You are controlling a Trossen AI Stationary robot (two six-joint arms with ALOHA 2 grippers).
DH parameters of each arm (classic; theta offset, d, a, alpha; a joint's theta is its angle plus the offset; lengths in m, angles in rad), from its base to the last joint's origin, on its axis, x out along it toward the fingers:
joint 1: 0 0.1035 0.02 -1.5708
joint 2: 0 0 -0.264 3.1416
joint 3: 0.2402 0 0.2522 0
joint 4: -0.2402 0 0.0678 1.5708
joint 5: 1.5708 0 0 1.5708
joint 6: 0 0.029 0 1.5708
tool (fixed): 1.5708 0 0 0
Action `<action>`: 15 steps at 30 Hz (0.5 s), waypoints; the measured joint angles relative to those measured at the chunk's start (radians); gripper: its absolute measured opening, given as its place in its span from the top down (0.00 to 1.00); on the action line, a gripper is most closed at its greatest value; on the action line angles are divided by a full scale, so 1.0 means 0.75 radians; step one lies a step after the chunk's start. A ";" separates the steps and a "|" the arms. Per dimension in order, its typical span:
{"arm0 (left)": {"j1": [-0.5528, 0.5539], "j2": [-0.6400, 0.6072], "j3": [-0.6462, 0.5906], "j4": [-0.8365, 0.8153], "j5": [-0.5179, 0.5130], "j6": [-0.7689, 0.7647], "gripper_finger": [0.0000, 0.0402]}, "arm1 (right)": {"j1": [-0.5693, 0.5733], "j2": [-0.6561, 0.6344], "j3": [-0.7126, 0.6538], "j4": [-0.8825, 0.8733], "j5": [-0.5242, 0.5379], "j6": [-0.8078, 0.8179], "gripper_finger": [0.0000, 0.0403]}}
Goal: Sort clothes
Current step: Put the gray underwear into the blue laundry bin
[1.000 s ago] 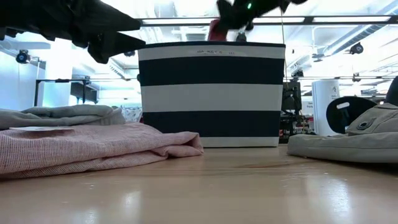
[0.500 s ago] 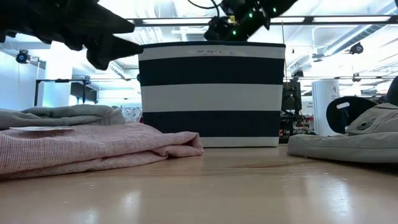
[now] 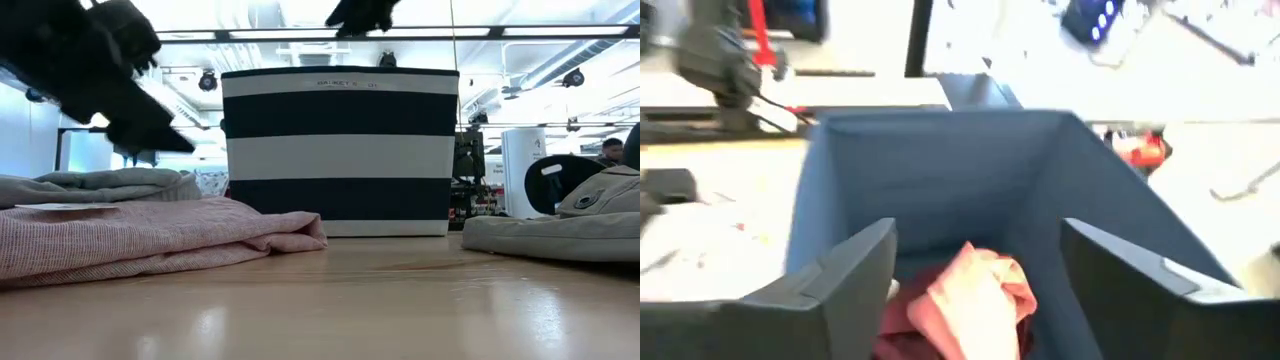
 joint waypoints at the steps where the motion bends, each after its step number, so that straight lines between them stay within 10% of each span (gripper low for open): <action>1: -0.009 0.000 0.017 -0.075 0.001 -0.033 0.27 | 0.018 -0.028 -0.006 -0.011 0.004 -0.010 0.31; 9: -0.058 0.109 0.375 -0.879 -0.046 -0.180 0.26 | 0.195 -0.194 -0.039 -0.235 0.247 -0.035 0.29; 15: -0.067 0.342 0.562 -1.090 0.022 -0.198 0.25 | 0.317 -0.265 -0.085 -0.388 0.316 0.047 0.33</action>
